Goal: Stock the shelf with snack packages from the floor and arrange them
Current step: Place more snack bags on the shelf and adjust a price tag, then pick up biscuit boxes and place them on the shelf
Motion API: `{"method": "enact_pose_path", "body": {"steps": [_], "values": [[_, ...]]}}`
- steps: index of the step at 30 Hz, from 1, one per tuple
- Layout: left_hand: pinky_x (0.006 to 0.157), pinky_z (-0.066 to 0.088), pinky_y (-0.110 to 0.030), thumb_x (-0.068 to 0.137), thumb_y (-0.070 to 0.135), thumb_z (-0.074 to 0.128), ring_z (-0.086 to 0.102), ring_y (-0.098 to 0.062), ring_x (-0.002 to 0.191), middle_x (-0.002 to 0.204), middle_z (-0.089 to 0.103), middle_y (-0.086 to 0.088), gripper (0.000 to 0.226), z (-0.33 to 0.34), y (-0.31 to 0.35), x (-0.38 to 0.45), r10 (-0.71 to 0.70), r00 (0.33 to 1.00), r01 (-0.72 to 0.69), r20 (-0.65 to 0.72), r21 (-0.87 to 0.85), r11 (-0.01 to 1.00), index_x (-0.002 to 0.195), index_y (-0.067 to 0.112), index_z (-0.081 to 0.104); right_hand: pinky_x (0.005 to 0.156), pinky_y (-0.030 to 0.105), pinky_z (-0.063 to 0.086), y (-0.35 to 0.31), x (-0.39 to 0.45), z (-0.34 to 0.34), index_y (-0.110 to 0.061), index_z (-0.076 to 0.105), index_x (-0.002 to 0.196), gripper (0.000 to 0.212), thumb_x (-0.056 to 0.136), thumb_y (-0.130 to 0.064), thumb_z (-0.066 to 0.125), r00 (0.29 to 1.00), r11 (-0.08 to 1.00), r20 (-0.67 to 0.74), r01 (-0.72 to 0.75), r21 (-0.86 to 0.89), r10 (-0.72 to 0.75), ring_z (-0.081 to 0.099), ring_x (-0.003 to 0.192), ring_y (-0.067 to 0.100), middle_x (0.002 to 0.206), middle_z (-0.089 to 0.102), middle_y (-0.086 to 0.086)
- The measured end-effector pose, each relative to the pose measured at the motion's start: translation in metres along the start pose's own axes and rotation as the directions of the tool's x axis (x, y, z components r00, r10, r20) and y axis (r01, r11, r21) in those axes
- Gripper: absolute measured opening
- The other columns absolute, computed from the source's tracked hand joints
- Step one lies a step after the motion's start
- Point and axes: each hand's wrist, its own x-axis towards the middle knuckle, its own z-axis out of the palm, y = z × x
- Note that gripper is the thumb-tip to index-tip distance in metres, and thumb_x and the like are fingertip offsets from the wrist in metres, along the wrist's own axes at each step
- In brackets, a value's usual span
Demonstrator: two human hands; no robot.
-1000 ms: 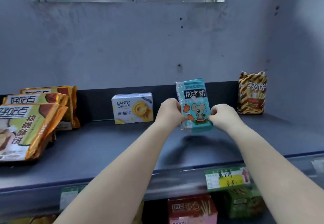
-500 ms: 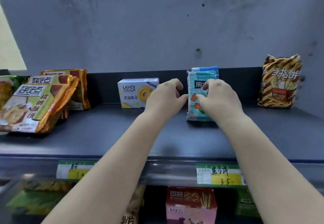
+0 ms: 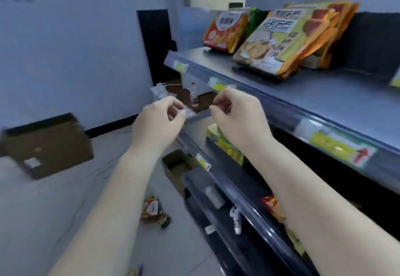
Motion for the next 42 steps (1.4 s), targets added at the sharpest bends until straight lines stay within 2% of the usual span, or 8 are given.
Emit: {"method": "enact_pose_path", "body": {"steps": [5,11,16,24,29,34,40,42], "values": [[0.070,0.045,-0.028,0.086,0.025,0.057,0.053,-0.017,0.078,0.076,0.058,0.005,0.008,-0.045,-0.143,-0.029,-0.374,0.926,0.378,-0.052,0.098,0.921,0.085,0.020,0.063,0.072,0.029,0.044,-0.036,0.007,0.130,-0.011,0.063,0.090,0.012,0.085,-0.020,0.058,0.940,0.993,0.338,0.005,0.118,-0.044,0.056,0.083,0.022,0.079,0.056,0.000],[0.071,0.043,-0.029,0.085,0.024,0.058,0.053,-0.021,0.075,0.064,0.053,0.011,0.021,-0.069,-0.291,-0.062,-0.685,0.724,0.690,-0.085,0.106,0.716,0.064,0.026,0.054,0.080,0.032,0.046,-0.047,0.008,0.269,-0.011,0.065,0.092,0.014,0.085,-0.020,0.056,0.813,0.997,0.582,-0.061,0.049,0.021,0.057,0.095,0.025,0.092,0.063,0.006],[0.071,0.045,-0.030,0.083,0.027,0.056,0.060,-0.023,0.076,0.078,0.066,0.002,0.016,-0.061,-0.373,-0.076,-0.819,0.571,0.820,-0.054,0.088,0.565,0.067,0.025,0.056,0.080,0.036,0.050,-0.035,0.007,0.366,-0.012,0.066,0.093,0.015,0.085,-0.019,0.056,0.706,0.984,0.693,-0.173,-0.027,0.143,0.059,0.091,0.023,0.095,0.065,0.006],[0.074,0.041,-0.027,0.087,0.026,0.052,0.060,-0.024,0.095,0.089,0.061,0.002,0.013,0.025,-0.496,-0.113,-0.941,0.338,0.931,0.019,0.142,0.337,0.091,0.021,0.063,0.074,0.032,0.045,0.030,-0.044,0.533,-0.005,0.065,0.094,0.019,0.087,-0.020,0.055,0.453,0.918,0.829,-0.361,-0.164,0.326,0.057,0.089,0.027,0.089,0.061,0.010],[0.079,0.047,-0.031,0.084,0.025,0.053,0.062,-0.028,0.096,0.101,0.068,-0.005,0.007,0.138,-0.618,-0.194,-0.986,0.159,0.968,0.051,0.187,0.166,0.086,0.022,0.059,0.074,0.036,0.047,0.119,-0.124,0.680,-0.011,0.056,0.063,0.025,0.085,-0.023,0.055,0.242,0.734,0.804,-0.601,-0.316,0.544,0.065,0.086,0.033,0.068,0.060,0.010],[0.083,0.046,-0.033,0.084,0.019,0.056,0.059,-0.029,0.103,0.117,0.061,-0.012,0.034,0.258,-0.739,-0.288,-0.997,0.037,0.978,0.063,0.204,0.050,0.117,0.009,0.053,0.052,0.026,0.041,0.210,-0.205,0.822,0.001,0.059,0.103,0.027,0.088,-0.021,0.052,0.056,0.471,0.739,-0.802,-0.367,0.672,0.055,0.054,0.016,0.072,0.058,0.004],[0.085,0.046,-0.038,0.074,0.026,0.070,0.055,-0.034,0.110,0.128,0.047,-0.014,0.064,0.379,-0.854,-0.370,-0.990,-0.051,0.949,0.132,0.314,-0.007,0.128,0.010,0.040,0.046,0.024,0.047,0.304,-0.262,0.963,-0.008,0.050,0.117,0.029,0.094,-0.026,0.046,-0.083,0.180,0.727,-0.944,-0.276,0.682,0.060,0.066,0.016,0.078,0.054,0.002],[0.088,0.046,-0.039,0.071,0.028,0.074,0.052,-0.036,0.114,0.131,0.043,-0.015,0.073,0.406,-0.883,-0.389,-0.989,-0.085,0.947,0.117,0.317,-0.043,0.131,0.012,0.037,0.064,0.025,0.054,0.326,-0.268,0.999,-0.007,0.046,0.124,0.036,0.097,-0.029,0.041,-0.070,0.127,0.763,-0.972,-0.196,0.642,0.064,0.095,0.022,0.099,0.057,0.005]]}}
